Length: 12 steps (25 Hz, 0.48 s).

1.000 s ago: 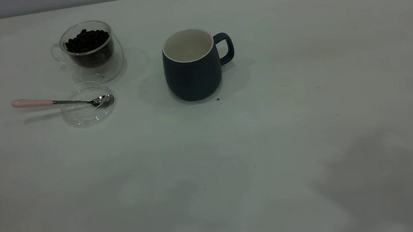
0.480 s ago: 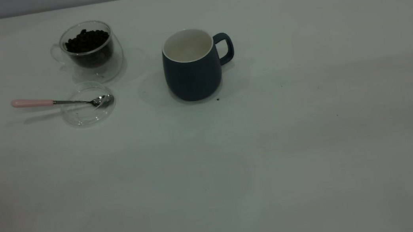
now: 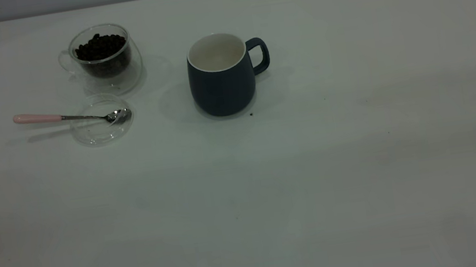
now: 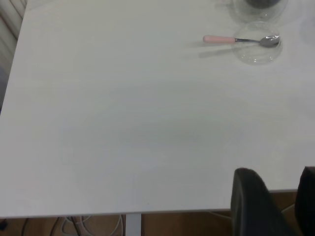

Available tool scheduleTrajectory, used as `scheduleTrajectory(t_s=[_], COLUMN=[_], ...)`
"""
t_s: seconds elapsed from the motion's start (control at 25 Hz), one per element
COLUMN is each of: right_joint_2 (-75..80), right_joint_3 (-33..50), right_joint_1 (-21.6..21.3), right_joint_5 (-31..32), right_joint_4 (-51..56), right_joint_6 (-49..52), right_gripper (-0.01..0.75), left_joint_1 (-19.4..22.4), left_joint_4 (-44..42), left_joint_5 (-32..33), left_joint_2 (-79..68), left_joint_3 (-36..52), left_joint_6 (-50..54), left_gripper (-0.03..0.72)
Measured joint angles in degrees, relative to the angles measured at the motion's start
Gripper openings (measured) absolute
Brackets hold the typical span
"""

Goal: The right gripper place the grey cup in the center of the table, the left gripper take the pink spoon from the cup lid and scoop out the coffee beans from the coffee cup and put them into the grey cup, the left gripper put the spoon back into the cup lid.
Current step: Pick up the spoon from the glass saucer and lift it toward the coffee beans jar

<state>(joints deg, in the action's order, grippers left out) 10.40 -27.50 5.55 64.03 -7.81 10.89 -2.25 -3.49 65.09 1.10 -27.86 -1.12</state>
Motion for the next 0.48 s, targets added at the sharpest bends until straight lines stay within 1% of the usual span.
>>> scheduleTrajectory(t_s=[0.16,0.48], right_joint_2=[-10.05,-10.67], right_joint_3=[0.00,0.06], right_joint_1=[-0.13,-0.10], right_joint_5=[0.58,0.73], right_joint_4=[-0.02,-0.07], right_joint_6=[0.00,0.00], right_gripper=[0.391,0.391], left_joint_1=[0.00,0.07], left_joint_4=[0.00,0.00], left_joint_5=[0.00,0.00], left_joint_2=[0.00,0.00], left_joint_3=[0.00,0.00], left_joint_6=[-0.05,-0.05], left_gripper=[0.282,0.282])
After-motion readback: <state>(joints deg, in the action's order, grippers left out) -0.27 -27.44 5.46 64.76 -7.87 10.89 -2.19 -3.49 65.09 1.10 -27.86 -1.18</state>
